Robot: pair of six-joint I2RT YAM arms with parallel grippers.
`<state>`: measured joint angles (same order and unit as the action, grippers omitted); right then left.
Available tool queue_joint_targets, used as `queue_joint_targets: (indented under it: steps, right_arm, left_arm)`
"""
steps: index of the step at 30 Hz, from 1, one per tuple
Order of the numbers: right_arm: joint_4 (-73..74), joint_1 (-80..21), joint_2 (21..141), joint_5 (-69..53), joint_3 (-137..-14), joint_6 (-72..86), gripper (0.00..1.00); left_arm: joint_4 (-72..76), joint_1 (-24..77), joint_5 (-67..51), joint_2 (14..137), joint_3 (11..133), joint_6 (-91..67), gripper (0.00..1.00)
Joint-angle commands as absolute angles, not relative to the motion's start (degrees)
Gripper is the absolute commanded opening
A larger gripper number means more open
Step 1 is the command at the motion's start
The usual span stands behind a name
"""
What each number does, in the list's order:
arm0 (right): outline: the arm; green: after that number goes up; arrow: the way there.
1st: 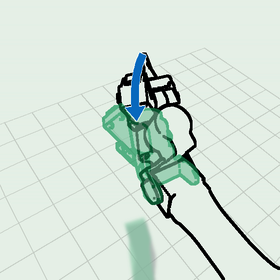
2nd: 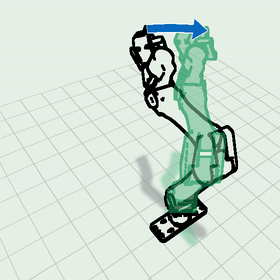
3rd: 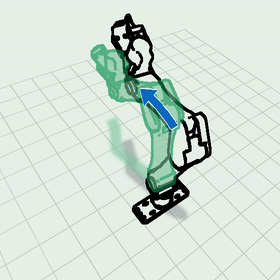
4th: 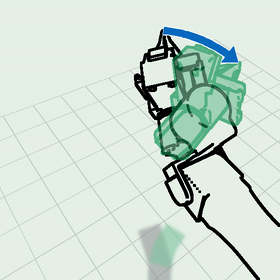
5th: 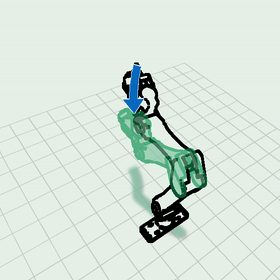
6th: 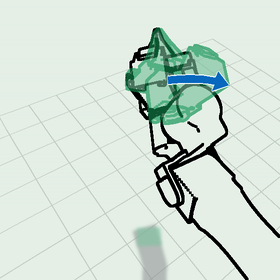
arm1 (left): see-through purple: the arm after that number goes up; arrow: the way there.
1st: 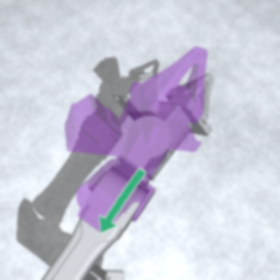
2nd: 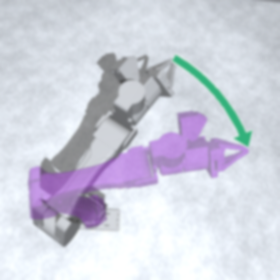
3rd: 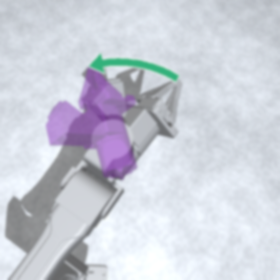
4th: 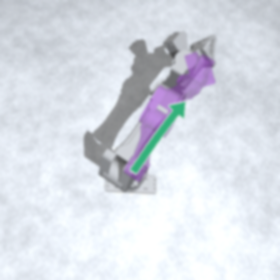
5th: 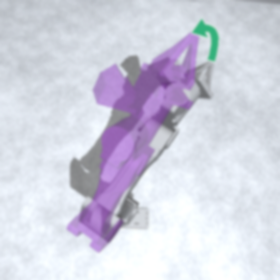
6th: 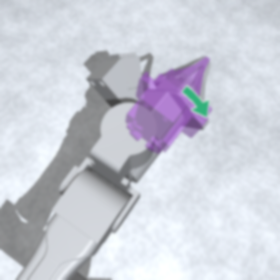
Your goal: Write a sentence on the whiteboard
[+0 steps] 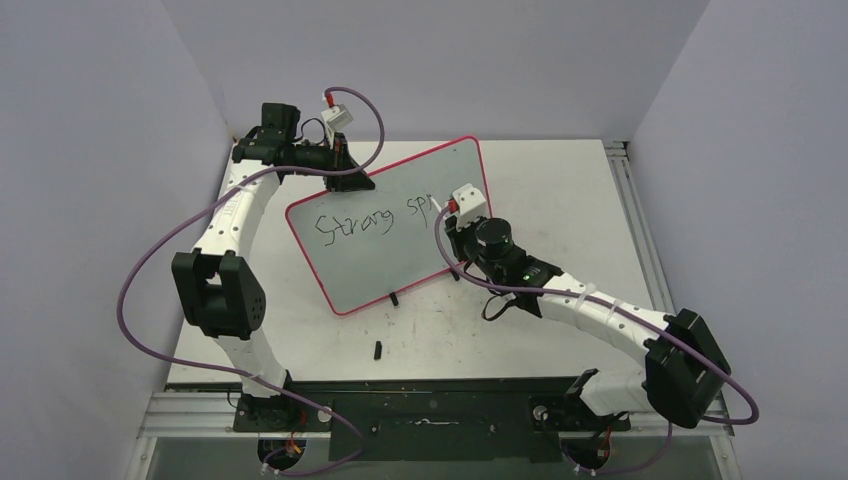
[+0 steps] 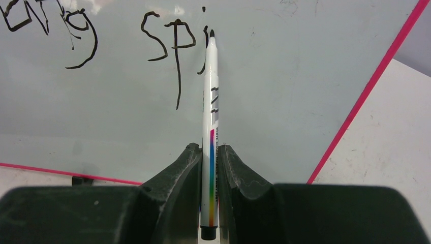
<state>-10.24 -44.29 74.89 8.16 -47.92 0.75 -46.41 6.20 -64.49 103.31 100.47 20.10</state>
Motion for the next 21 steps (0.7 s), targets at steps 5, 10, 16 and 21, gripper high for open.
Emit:
queue_joint_targets:
  steps: [5,10,16,21]
  right_arm:
    - [-12.2,-44.4,76.7,10.2,-51.0,0.8,0.05]
    - [-11.6,-44.5,75.8,11.1,-49.0,1.8,0.05]
    - [-10.9,-44.5,74.4,11.3,-46.6,3.6,0.05]
    - [-10.6,-45.2,74.1,11.2,-45.0,4.8,0.05]
  left_arm:
    - [-53.8,8.0,-64.4,103.7,97.5,21.4,0.00]
    - [-53.8,8.0,-64.5,103.6,97.5,21.5,0.00]
    - [-53.8,8.0,-64.7,103.5,97.5,21.5,0.00]
    - [-53.8,8.0,-64.9,103.5,97.5,21.5,0.00]
